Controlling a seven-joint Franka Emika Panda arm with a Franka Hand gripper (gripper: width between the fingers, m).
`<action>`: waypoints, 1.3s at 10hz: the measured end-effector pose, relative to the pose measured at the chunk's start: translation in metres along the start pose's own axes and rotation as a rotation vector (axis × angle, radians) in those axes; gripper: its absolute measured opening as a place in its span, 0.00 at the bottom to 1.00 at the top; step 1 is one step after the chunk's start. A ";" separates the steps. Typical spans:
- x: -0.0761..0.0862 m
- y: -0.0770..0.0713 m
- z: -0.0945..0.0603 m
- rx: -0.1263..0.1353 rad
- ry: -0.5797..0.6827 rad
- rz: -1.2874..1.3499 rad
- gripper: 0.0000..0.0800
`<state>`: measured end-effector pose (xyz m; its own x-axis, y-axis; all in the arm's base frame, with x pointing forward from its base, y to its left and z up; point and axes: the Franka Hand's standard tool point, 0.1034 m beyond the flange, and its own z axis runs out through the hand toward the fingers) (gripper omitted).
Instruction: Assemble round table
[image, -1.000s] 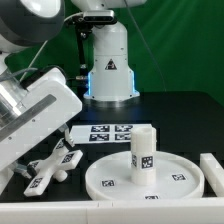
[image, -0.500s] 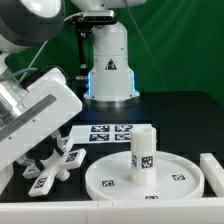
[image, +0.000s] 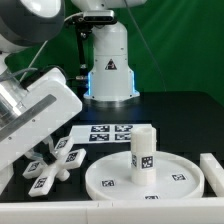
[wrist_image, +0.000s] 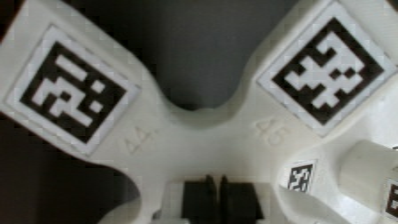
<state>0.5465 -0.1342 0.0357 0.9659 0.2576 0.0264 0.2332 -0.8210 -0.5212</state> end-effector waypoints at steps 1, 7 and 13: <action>0.000 -0.001 -0.001 0.000 -0.002 0.000 0.00; 0.000 -0.016 0.005 -0.007 -0.029 0.040 0.53; 0.003 -0.014 0.000 -0.020 -0.018 0.001 0.81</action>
Offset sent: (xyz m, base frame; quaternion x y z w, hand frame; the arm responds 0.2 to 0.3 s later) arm -0.0189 0.0187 -0.0050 -0.0235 -0.0269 0.0519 0.9980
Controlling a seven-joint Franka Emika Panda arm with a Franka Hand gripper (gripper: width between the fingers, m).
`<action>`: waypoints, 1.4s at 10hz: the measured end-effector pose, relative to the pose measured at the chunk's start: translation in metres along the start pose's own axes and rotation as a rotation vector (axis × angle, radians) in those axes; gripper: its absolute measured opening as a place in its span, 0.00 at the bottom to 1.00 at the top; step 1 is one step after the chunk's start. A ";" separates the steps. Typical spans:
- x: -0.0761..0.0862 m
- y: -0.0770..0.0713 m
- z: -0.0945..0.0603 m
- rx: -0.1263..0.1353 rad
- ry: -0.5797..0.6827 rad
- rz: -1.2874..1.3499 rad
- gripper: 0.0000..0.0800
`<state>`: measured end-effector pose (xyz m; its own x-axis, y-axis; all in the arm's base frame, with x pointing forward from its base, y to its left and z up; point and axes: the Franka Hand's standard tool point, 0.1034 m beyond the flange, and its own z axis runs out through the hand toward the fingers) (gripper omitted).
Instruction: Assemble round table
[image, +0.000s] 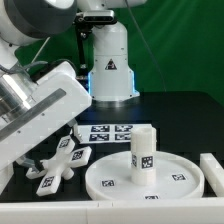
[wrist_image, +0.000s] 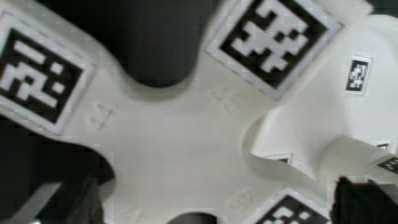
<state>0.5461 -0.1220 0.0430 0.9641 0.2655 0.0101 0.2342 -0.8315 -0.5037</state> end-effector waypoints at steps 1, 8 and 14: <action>-0.003 0.003 0.002 0.003 -0.001 -0.003 0.81; -0.005 0.004 0.012 -0.026 0.008 -0.010 0.81; 0.002 0.007 0.018 -0.102 0.043 -0.008 0.81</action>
Offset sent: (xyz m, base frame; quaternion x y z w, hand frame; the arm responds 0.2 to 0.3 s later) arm -0.0166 0.0164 -0.0113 0.0051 0.0144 0.0012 0.9999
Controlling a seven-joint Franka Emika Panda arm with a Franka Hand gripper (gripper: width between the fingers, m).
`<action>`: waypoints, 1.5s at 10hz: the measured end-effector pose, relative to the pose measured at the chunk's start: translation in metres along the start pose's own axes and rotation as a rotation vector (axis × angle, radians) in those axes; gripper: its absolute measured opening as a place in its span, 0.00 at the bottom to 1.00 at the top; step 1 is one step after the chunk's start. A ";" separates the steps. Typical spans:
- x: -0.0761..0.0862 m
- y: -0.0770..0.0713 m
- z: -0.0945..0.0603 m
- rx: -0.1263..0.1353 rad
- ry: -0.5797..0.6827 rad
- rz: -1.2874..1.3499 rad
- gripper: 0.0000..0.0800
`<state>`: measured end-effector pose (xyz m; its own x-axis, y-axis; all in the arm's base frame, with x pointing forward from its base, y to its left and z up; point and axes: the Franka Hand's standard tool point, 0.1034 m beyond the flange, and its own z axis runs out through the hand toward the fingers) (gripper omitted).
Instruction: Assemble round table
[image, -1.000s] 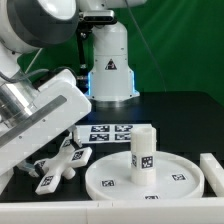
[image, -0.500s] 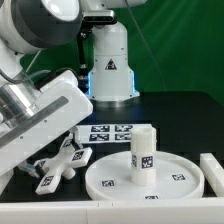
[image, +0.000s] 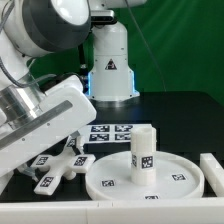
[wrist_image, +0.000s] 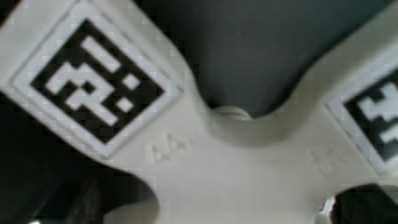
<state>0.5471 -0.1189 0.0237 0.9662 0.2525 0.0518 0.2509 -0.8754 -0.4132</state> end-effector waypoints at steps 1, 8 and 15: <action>0.000 0.001 0.000 0.000 0.000 0.001 0.77; 0.001 0.001 -0.002 -0.004 0.001 0.001 0.57; 0.039 -0.049 -0.052 -0.114 0.020 -0.019 0.57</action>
Offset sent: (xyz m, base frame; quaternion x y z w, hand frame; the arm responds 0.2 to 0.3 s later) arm 0.0000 0.0000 0.0000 0.0000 0.0000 0.0000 1.0000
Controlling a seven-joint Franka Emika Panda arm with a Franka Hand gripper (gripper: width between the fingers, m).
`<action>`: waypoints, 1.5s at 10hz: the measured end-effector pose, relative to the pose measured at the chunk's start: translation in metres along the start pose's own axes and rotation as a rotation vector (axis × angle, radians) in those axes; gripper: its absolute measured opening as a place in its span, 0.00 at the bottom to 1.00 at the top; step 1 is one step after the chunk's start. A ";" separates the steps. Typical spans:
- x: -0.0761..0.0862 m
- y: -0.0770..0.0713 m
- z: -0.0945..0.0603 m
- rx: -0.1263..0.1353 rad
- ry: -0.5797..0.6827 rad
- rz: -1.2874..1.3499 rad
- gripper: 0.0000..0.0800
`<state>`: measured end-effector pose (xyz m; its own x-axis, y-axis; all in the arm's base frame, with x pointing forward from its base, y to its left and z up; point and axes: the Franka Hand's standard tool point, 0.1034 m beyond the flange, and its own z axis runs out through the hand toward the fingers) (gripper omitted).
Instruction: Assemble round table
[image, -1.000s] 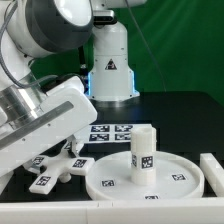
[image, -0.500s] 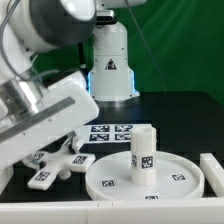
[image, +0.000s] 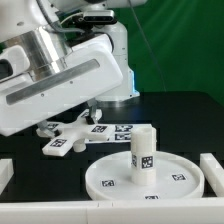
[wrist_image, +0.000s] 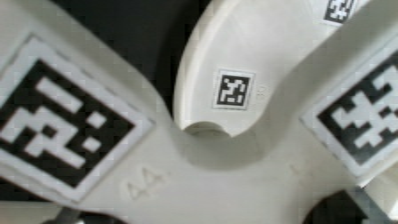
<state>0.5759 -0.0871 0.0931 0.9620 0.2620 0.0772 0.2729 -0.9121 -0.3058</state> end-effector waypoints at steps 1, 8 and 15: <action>0.000 0.000 0.000 0.000 -0.001 0.001 0.57; 0.022 -0.087 -0.033 -0.156 0.089 -0.022 0.57; 0.025 -0.112 -0.010 -0.188 0.073 -0.005 0.57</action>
Offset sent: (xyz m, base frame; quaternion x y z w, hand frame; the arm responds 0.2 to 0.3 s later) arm -0.0015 0.0085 0.0469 -0.1386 -0.0005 -0.0389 0.9896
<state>0.5693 0.0181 0.1385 0.9570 0.2491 0.1488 0.2678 -0.9556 -0.1228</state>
